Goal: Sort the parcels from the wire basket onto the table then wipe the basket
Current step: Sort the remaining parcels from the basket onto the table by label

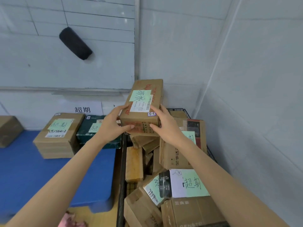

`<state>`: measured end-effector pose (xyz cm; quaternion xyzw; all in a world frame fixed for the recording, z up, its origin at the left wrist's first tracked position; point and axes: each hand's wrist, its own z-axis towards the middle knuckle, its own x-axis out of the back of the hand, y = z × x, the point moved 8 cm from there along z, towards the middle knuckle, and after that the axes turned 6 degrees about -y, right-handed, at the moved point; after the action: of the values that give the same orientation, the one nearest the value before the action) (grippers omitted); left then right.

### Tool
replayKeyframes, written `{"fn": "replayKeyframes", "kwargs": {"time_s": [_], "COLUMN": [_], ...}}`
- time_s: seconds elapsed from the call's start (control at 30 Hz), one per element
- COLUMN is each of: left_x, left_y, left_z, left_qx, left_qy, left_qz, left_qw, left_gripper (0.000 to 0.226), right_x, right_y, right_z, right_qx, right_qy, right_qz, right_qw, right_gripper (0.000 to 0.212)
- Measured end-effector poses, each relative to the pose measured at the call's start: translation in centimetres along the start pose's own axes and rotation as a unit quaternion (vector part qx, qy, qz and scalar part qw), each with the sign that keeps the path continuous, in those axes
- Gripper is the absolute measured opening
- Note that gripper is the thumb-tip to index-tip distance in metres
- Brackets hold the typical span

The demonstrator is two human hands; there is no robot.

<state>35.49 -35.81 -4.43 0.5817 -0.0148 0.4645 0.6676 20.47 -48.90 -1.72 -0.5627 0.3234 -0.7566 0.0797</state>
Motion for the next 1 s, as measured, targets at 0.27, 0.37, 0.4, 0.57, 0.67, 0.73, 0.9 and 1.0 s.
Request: {"fn": "replayKeyframes", "kwargs": {"time_s": [0.27,0.37,0.4,0.57,0.67,0.73,0.9,1.0], "left_x": [2.5,2.9,3.1,3.4,3.2,3.0,2.5,2.5], "left_y": [7.5,10.4,11.3,14.6,16.1,16.7,17.0,17.6], "left_z": [-1.5,-2.2,-2.4,-3.4,-4.3,-4.8,-6.6,-7.8], "left_qx": [-0.046,-0.059,-0.065,-0.084,-0.091,-0.095,-0.09,-0.09], "left_qy": [0.048,0.066,0.071,0.088,0.093,0.096,0.106,0.12], "left_qz": [-0.033,-0.038,-0.038,-0.023,-0.038,-0.047,-0.057,-0.074], "left_qw": [0.997,0.995,0.995,0.992,0.991,0.99,0.989,0.986], "left_gripper": [0.079,0.07,0.066,0.056,0.063,0.069,0.087,0.09], "right_x": [4.8,6.8,7.4,9.4,10.4,10.9,11.6,11.7], "right_y": [-3.6,-4.2,-4.4,-5.0,-4.9,-5.0,-6.2,-7.1], "right_z": [-3.0,-4.4,-4.9,-6.9,-8.1,-8.9,-10.1,-10.8], "right_qx": [0.065,0.076,0.08,0.118,0.117,0.116,0.143,0.159], "right_qy": [0.079,0.112,0.12,0.139,0.146,0.147,0.129,0.13], "right_qz": [0.096,0.119,0.121,0.155,0.179,0.171,0.166,0.161], "right_qw": [0.99,0.984,0.982,0.971,0.966,0.967,0.967,0.965], "right_gripper": [0.056,0.044,0.041,0.044,0.062,0.076,0.087,0.088]}}
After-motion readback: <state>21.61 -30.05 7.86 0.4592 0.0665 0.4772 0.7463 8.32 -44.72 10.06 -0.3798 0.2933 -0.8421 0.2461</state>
